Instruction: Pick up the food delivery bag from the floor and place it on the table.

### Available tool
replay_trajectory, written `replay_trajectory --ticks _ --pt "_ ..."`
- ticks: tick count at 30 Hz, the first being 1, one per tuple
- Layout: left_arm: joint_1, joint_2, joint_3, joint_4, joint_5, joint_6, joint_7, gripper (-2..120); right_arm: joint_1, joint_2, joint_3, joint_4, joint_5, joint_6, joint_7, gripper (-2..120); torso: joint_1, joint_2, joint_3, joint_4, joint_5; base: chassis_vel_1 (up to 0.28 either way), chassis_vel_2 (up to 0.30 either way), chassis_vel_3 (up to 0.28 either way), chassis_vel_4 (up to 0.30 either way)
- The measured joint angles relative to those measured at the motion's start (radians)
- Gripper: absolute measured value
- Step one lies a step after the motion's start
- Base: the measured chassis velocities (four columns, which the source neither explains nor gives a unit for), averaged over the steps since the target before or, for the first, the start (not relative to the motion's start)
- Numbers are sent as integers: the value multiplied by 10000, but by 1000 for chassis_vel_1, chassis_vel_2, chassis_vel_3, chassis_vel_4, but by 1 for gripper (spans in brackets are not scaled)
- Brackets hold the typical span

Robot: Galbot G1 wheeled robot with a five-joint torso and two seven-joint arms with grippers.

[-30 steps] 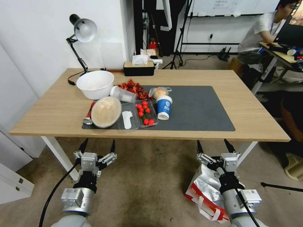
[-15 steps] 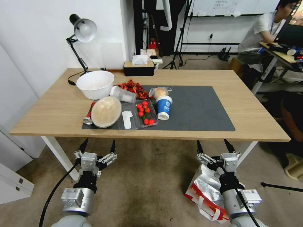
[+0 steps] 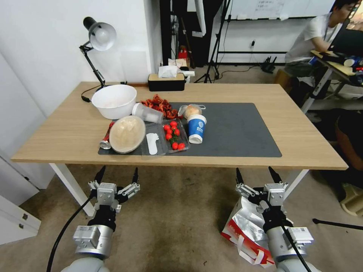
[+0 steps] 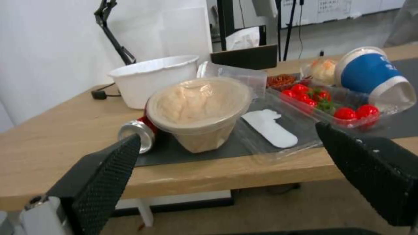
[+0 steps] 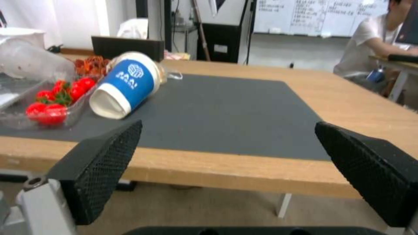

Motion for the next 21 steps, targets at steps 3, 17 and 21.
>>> replay_trajectory --ticks 3,17,21 --pt "-379 217 253 574 -1182 -337 -119 100 265 -73 509 -4 493 -1097 -535 100 1 0 0 -1 -3 0 0 0 0" --pt "-364 566 -386 459 -2333 -915 391 100 723 -284 1606 502 1767 -3479 -1488 100 0 0 0 -1 -6 0 0 0 0" --pt "-359 543 -250 588 -2352 -1089 380 100 641 -259 1604 502 1675 -3434 -1489 100 0 -1 0 -1 -5 0 0 0 0"
